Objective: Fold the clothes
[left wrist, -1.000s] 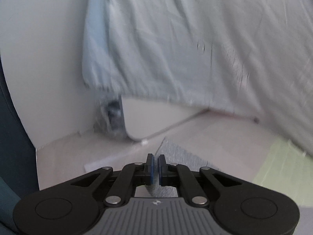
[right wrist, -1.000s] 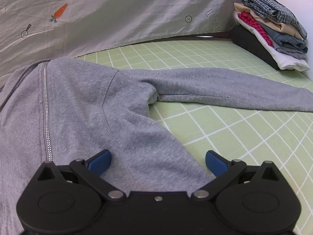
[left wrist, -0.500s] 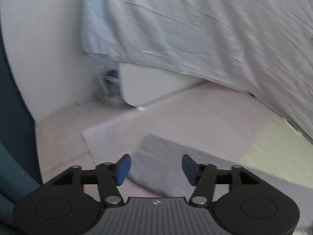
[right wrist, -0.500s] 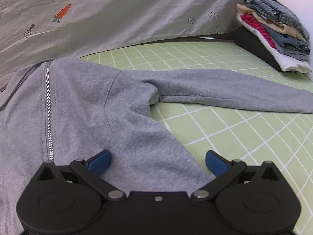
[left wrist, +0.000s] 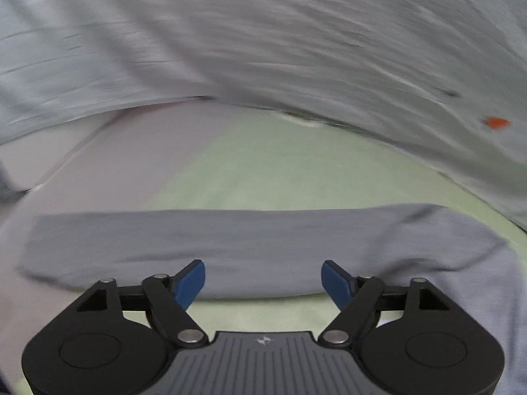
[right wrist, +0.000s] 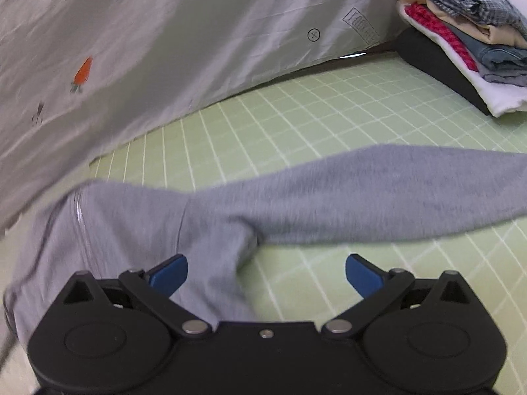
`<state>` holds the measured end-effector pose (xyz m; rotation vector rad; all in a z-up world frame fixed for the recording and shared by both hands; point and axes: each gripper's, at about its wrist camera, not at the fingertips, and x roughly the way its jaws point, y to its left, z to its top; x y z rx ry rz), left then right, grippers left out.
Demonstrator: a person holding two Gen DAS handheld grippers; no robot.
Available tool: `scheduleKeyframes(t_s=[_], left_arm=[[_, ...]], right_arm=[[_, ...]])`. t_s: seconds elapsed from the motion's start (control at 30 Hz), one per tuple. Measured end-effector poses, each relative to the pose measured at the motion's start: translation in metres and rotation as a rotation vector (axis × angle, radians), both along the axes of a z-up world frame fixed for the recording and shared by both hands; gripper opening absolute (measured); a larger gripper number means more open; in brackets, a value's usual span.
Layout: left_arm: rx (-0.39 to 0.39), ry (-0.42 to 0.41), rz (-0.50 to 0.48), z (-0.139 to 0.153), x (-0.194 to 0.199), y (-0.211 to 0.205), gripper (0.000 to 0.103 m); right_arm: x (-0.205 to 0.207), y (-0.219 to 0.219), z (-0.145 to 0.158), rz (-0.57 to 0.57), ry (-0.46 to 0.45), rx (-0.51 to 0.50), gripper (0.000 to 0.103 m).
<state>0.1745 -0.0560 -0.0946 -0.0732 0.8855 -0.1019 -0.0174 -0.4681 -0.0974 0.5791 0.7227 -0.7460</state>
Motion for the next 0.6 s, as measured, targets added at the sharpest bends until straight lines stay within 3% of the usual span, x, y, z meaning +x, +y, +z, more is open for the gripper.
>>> scheduleKeyframes(t_s=[0.27, 0.33, 0.5, 0.6], left_arm=[[-0.041, -0.018, -0.181, 0.000, 0.027, -0.108, 0.080], [-0.052, 0.022, -0.175, -0.006, 0.046, -0.127, 0.079], [-0.057, 0.150, -0.106, -0.030, 0.100, -0.151, 0.079], [-0.116, 0.218, -0.102, -0.046, 0.115, -0.159, 0.080]], right_arm=[[0.064, -0.033, -0.001, 0.194, -0.033, -0.021, 0.102], [0.084, -0.044, -0.005, 0.185, -0.048, 0.012, 0.100], [0.120, -0.073, -0.027, 0.123, -0.100, 0.227, 0.096], [0.140, -0.067, -0.034, 0.150, -0.111, 0.290, 0.096]])
